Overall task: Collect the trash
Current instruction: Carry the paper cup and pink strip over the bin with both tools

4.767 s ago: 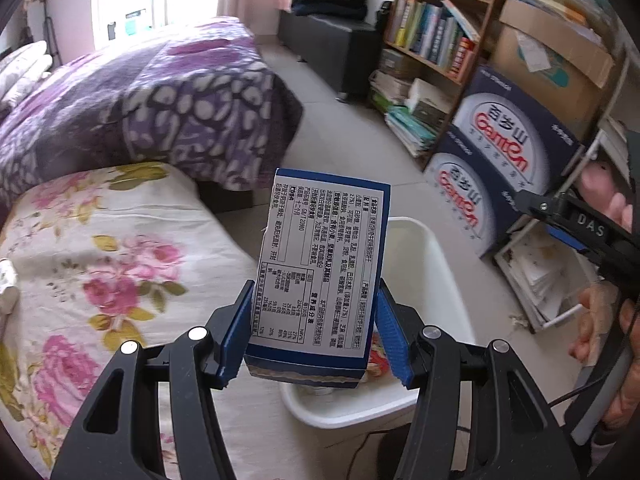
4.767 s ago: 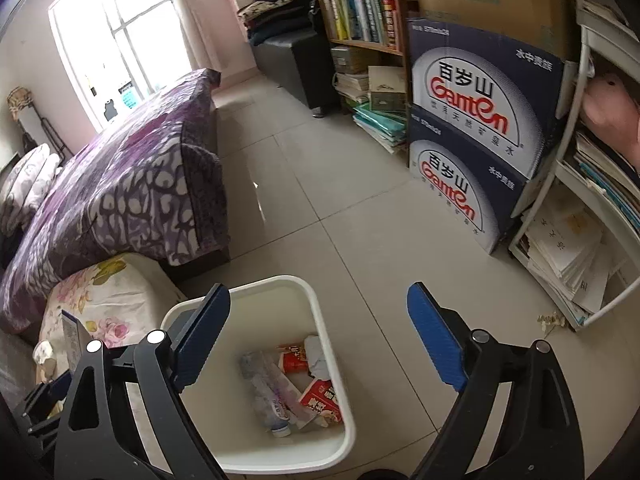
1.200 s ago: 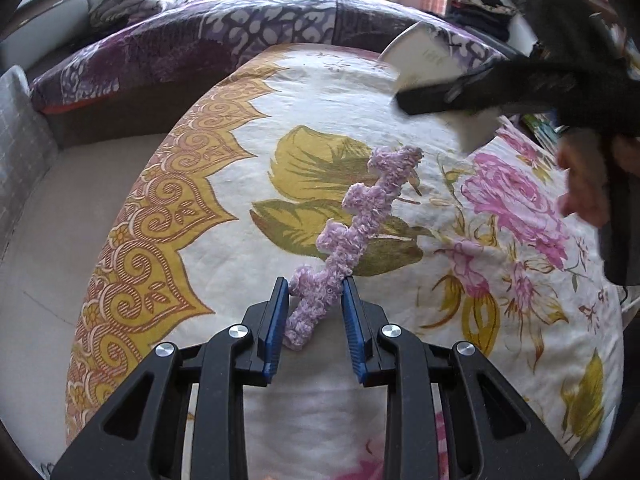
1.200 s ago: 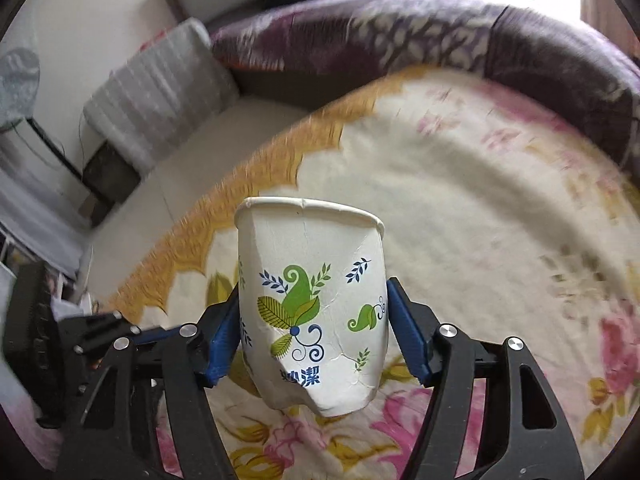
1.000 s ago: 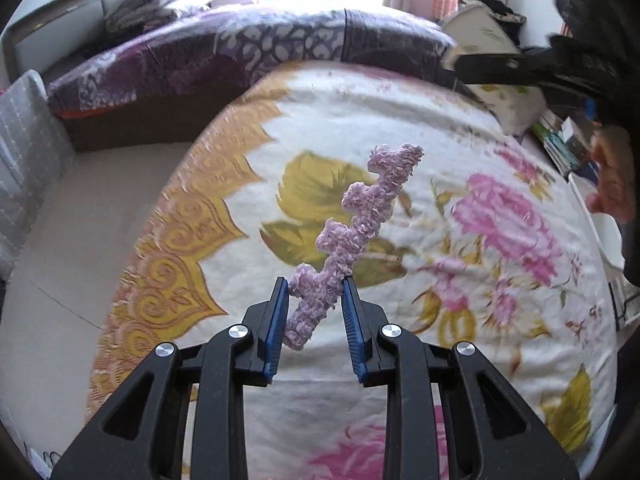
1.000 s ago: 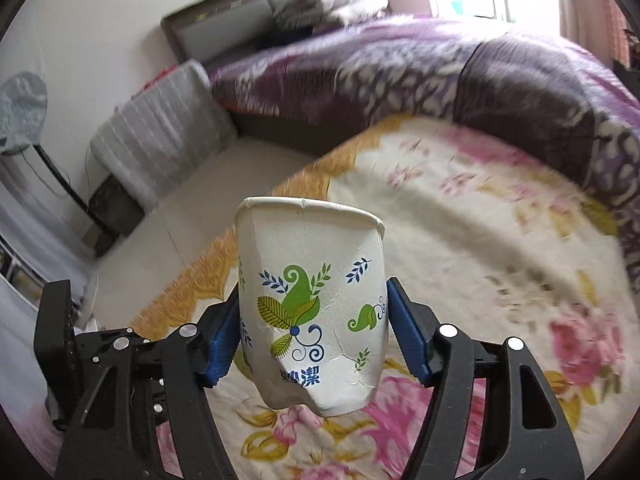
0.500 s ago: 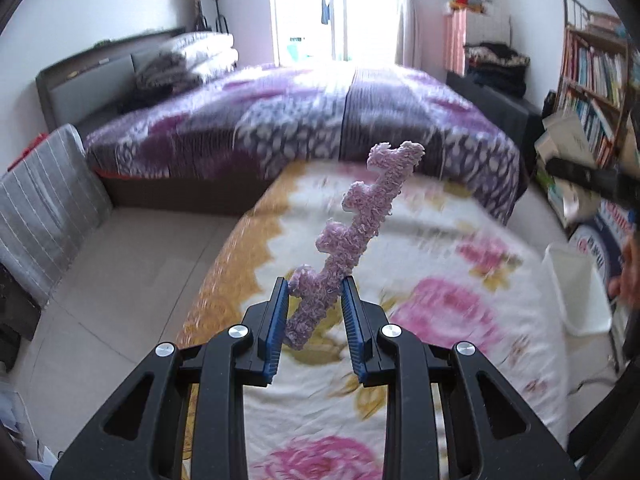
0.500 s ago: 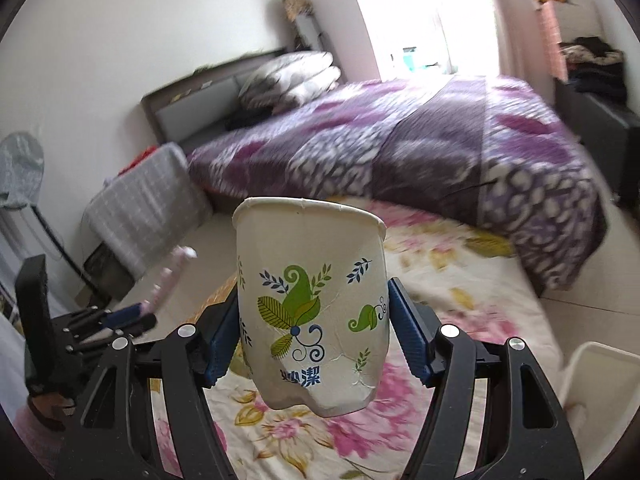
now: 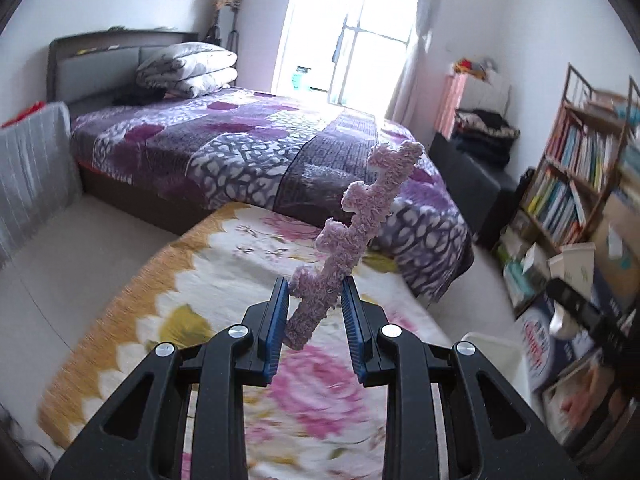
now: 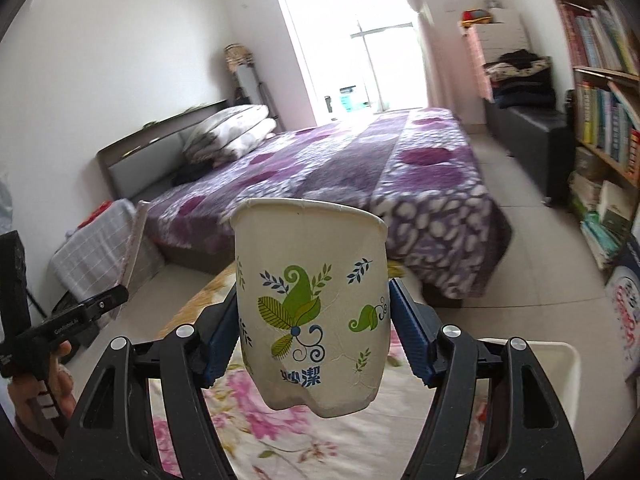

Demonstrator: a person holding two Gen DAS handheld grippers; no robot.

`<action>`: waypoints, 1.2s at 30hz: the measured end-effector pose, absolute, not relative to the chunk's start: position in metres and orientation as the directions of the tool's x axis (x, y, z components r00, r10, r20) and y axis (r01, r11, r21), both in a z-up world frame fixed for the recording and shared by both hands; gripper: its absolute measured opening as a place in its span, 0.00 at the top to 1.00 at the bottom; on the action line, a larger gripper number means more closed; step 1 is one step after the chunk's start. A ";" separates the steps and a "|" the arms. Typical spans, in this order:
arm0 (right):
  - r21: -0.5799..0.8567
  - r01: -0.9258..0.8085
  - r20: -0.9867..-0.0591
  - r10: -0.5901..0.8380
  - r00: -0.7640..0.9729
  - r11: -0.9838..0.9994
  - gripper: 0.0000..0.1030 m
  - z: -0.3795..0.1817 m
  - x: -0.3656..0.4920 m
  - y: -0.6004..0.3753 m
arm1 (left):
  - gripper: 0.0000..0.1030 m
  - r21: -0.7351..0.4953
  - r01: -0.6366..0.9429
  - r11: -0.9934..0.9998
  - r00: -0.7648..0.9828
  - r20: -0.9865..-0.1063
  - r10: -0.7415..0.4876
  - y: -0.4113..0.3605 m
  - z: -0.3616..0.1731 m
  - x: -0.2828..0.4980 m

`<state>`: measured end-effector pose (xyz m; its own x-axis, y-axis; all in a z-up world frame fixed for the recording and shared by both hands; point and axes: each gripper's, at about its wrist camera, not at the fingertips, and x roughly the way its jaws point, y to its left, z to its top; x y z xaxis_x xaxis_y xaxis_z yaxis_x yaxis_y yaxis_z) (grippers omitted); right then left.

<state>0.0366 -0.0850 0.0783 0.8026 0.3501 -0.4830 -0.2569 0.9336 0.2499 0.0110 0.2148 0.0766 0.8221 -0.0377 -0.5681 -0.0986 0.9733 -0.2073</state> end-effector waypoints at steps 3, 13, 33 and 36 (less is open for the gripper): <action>0.248 -0.213 -0.482 0.312 0.819 0.945 0.36 0.073 0.037 -0.107 | 0.73 -0.223 -0.116 0.968 0.819 -0.573 -0.033 0.193 0.067 0.016; 0.284 -0.028 -0.526 0.181 0.831 0.958 0.36 0.024 0.048 -0.182 | 0.73 -0.217 -0.100 0.971 0.808 -0.587 -0.048 0.122 0.038 0.036; 0.353 0.270 -0.607 0.000 0.794 0.896 0.27 -0.001 0.040 -0.307 | 0.73 -0.171 0.145 0.974 0.739 -0.636 -0.222 -0.001 0.005 0.051; 0.373 0.294 -0.605 -0.010 0.796 0.880 0.18 -0.002 0.036 -0.321 | 0.73 -0.151 0.192 0.970 0.720 -0.650 -0.244 -0.019 0.000 0.051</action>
<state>0.0357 -0.3208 -0.0016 0.7964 -0.0096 -0.6047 0.2938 0.8801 0.3729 0.0507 -0.0189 0.0000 0.7196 -0.2438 -0.6502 0.1917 0.9697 -0.1514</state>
